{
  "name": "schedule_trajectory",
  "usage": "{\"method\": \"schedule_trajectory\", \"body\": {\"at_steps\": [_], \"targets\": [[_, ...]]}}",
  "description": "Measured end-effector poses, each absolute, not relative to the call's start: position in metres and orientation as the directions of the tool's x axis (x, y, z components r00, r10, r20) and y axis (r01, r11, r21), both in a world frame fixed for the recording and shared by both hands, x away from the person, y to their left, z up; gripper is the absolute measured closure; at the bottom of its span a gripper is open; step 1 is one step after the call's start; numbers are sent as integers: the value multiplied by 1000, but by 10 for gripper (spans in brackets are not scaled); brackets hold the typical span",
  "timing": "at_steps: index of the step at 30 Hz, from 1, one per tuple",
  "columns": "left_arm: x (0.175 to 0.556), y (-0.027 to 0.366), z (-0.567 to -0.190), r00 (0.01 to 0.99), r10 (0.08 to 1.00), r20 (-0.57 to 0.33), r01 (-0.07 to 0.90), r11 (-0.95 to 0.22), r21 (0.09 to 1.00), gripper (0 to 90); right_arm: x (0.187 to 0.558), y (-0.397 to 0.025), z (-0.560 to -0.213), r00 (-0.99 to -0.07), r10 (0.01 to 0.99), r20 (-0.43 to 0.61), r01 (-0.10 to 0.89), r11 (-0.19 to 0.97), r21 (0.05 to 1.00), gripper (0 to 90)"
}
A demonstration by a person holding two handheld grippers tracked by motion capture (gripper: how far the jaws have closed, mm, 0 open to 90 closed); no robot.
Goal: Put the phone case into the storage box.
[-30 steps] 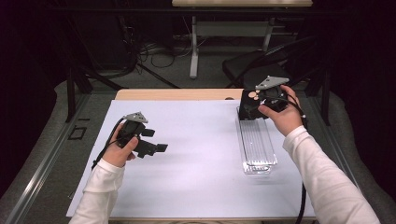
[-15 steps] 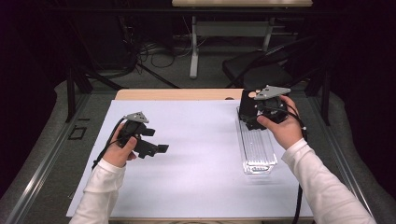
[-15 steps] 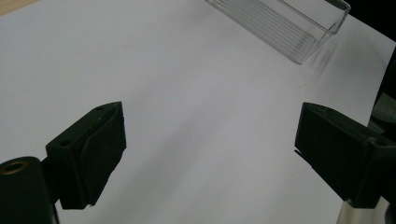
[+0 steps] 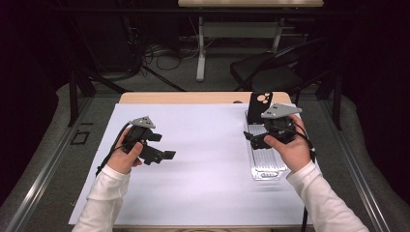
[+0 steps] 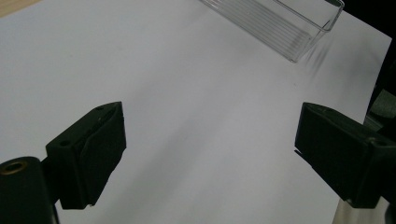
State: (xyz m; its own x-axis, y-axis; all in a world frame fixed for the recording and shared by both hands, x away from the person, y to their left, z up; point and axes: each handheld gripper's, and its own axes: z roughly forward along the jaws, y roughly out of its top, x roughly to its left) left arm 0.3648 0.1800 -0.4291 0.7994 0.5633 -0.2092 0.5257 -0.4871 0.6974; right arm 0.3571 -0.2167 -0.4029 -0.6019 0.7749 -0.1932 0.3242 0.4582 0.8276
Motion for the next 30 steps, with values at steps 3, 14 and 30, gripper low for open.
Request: {"method": "schedule_trajectory", "body": {"at_steps": [3, 14, 30], "targets": [[365, 180, -429, 800, 562, -209, 525, -488, 697, 91, 350, -214, -409, -609, 774, -172, 331, 445, 832, 0], [364, 179, -429, 805, 557, -206, 520, -494, 697, 91, 331, -202, -424, -628, 770, -115, 341, 405, 849, 0], [363, 177, -428, 812, 549, -200, 510, -500, 700, 91, 315, -197, -462, -636, 772, -16, 391, 340, 855, 0]]}}
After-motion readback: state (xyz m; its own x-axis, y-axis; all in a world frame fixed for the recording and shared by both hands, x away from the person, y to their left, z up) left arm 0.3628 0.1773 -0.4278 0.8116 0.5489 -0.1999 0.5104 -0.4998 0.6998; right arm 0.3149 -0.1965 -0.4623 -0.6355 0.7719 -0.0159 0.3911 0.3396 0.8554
